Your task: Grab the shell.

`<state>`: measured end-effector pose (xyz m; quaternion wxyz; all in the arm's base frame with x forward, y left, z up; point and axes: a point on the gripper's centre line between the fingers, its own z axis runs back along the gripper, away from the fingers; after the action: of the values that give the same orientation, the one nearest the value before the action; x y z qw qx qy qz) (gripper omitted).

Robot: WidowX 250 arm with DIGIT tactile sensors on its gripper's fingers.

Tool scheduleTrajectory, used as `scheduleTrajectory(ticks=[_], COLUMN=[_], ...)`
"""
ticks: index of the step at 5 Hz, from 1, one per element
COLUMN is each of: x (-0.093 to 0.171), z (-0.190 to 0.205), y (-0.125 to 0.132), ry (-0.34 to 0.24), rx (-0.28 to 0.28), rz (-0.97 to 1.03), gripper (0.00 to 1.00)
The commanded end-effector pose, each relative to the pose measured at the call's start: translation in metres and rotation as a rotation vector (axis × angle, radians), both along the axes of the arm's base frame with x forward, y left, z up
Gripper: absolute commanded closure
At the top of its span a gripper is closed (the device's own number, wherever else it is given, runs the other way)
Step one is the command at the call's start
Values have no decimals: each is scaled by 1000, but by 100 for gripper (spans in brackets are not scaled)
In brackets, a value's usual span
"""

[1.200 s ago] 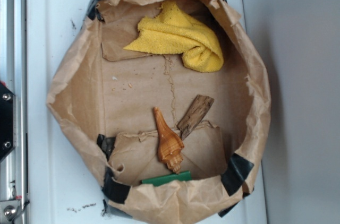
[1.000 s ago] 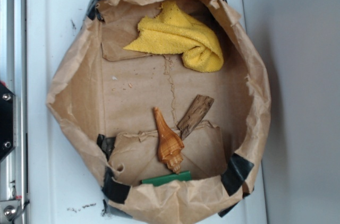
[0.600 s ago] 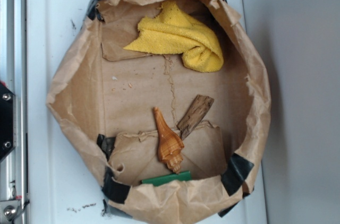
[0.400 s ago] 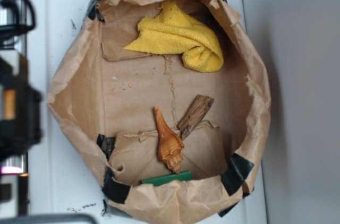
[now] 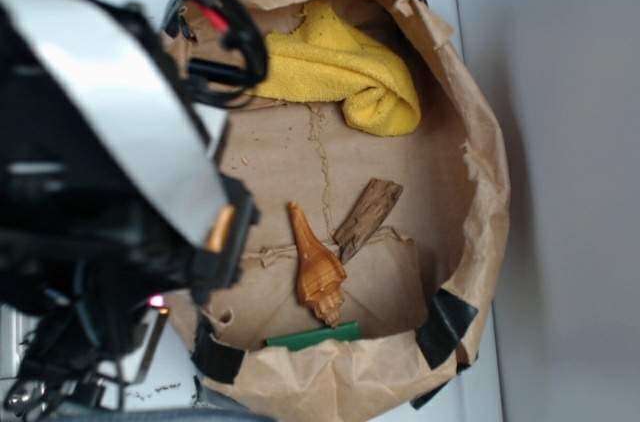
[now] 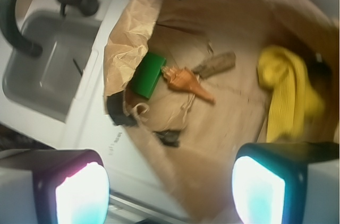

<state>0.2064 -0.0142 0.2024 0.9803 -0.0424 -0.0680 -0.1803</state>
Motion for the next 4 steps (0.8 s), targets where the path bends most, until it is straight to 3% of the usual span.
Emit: scheduleTrajectory(ticks=[1, 2, 3, 4], x=[50, 67, 72, 72], z=[-18, -54, -42, -42], y=[3, 1, -4, -4], ry=[-26, -15, -2, -2], rx=[83, 69, 15, 15], rz=[-169, -254, -144, -144], gripper=[0, 0, 0, 0])
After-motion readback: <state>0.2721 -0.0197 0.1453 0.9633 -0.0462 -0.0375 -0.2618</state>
